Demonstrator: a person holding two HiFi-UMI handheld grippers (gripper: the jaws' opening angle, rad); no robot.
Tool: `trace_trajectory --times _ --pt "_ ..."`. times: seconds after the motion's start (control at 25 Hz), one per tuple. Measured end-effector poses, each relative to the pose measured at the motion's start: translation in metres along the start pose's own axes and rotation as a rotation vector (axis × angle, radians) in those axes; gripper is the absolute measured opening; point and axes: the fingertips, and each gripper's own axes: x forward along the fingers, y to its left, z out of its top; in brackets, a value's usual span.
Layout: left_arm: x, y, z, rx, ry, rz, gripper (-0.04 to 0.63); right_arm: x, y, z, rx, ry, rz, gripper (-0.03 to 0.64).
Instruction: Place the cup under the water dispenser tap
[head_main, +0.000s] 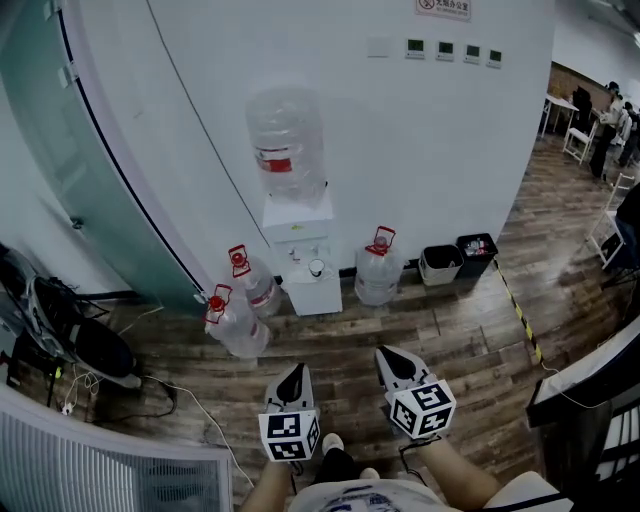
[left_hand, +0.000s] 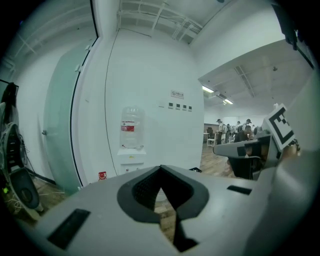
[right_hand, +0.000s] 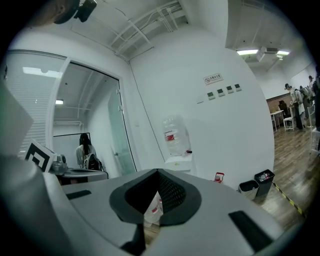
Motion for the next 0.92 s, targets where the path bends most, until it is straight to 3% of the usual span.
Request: trace_trajectory --times 0.4,0.92 --pt "-0.023 -0.019 -0.008 0.003 -0.003 0.002 0.051 -0.026 0.022 -0.008 -0.017 -0.008 0.045 0.02" --pt "-0.025 -0.01 -0.01 -0.031 0.0 0.022 0.049 -0.026 0.018 -0.001 -0.011 -0.023 0.034 0.02"
